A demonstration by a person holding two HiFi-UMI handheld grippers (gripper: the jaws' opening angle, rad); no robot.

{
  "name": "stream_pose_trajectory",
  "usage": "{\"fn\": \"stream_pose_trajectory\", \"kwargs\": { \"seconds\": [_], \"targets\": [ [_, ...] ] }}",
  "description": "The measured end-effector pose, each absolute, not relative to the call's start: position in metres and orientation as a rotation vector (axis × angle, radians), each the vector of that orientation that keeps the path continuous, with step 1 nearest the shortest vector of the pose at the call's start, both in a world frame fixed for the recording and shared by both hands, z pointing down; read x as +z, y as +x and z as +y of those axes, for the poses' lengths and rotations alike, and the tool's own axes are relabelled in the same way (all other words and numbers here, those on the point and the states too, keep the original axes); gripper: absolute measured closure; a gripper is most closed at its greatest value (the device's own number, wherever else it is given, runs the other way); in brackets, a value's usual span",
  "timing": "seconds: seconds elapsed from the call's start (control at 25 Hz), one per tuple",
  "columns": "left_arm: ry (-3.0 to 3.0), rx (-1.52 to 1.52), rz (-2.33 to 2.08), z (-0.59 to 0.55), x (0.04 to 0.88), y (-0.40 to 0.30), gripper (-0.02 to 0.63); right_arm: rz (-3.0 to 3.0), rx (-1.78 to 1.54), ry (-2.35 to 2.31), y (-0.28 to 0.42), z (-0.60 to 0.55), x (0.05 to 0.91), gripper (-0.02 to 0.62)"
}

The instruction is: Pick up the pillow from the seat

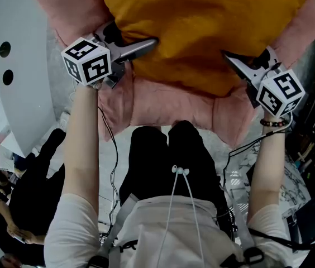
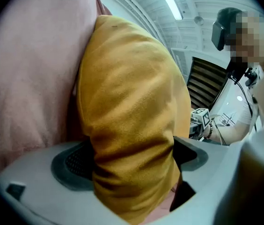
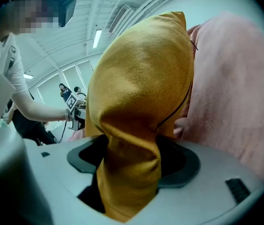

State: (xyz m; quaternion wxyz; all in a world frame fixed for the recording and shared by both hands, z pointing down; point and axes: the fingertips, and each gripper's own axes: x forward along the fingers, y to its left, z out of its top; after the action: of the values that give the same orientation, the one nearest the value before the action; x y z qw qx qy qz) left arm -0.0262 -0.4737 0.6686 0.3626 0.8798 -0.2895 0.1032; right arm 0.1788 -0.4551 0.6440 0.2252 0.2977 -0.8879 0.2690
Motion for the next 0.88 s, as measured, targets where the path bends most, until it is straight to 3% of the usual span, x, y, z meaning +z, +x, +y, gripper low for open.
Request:
{"fn": "stream_pose_trajectory", "kwargs": {
  "seconds": [0.12, 0.28, 0.52, 0.88],
  "targets": [
    [2.266, 0.249, -0.728, -0.47, 0.666, -0.024, 0.1, -2.452, 0.717, 0.813, 0.174, -0.451, 0.643, 0.308],
    [2.278, 0.229, -0.729, -0.464, 0.659, -0.022, 0.201, -2.451, 0.666, 0.814, 0.17, -0.444, 0.637, 0.378],
    [2.298, 0.179, -0.733, -0.452, 0.643, -0.028, 0.241, -2.47, 0.636, 0.818, 0.166, -0.435, 0.624, 0.393],
    [2.333, 0.162, -0.734, -0.439, 0.62, -0.029, 0.247, -2.496, 0.6, 0.836, 0.166, -0.422, 0.603, 0.394]
  ]
}}
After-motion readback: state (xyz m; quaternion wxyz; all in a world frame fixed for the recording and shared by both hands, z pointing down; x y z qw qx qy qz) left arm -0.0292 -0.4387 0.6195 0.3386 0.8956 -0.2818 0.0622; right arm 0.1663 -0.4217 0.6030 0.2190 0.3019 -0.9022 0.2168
